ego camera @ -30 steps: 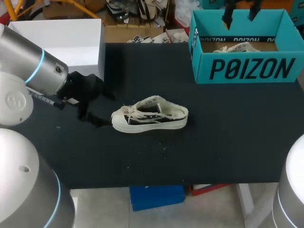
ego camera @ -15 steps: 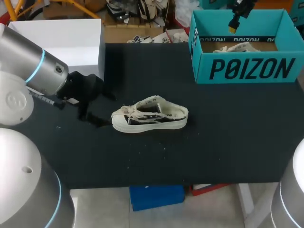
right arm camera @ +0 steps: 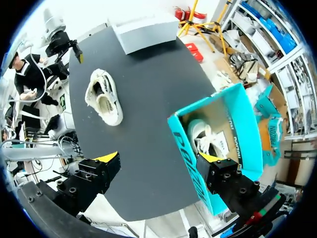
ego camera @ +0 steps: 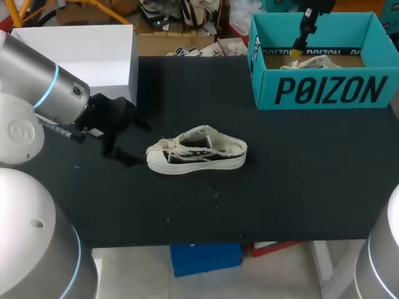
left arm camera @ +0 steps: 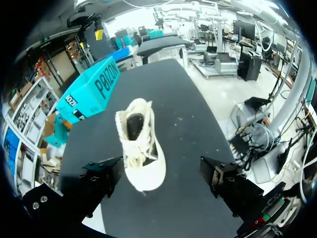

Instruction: Take the shoe out of the shoebox, open the shoe tongue, remove and reinsert the insole, then place the shoe into the shoebox

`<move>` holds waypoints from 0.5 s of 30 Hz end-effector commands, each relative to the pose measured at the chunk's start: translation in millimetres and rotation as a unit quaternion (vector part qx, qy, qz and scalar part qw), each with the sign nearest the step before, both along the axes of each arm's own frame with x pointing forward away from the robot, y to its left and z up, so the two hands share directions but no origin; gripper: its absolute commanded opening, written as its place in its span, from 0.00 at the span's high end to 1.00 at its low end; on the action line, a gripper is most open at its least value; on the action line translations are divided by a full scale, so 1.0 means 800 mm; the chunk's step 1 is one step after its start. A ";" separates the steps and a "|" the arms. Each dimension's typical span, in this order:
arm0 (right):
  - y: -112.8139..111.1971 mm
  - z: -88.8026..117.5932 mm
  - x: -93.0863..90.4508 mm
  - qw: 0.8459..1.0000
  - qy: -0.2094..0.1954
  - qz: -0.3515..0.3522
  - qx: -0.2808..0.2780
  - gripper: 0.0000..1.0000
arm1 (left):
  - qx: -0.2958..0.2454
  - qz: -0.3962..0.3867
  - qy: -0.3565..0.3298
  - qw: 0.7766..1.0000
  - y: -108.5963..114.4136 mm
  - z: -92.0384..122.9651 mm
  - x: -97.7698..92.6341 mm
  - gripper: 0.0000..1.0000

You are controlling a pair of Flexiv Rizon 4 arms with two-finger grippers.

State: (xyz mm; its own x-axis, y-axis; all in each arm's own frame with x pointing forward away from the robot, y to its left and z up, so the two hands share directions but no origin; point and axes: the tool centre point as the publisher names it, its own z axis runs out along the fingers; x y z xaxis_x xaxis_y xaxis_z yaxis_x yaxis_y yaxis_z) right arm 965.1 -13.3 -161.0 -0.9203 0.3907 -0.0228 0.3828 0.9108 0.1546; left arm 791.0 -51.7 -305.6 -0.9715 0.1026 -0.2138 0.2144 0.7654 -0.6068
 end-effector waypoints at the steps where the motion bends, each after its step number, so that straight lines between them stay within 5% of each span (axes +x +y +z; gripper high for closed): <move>1: 0.037 -0.012 -0.032 1.000 -0.006 0.020 0.009 0.00 | -0.001 0.000 -0.002 1.000 0.000 -0.002 0.000 0.00; 6: 0.073 -0.033 -0.082 0.999 -0.009 0.047 0.023 0.00 | -0.001 0.000 -0.002 1.000 0.000 -0.002 0.000 0.00; 15: 0.073 -0.033 -0.082 0.999 -0.009 0.047 0.023 0.00 | -0.001 0.000 -0.002 1.000 0.000 -0.002 0.000 0.00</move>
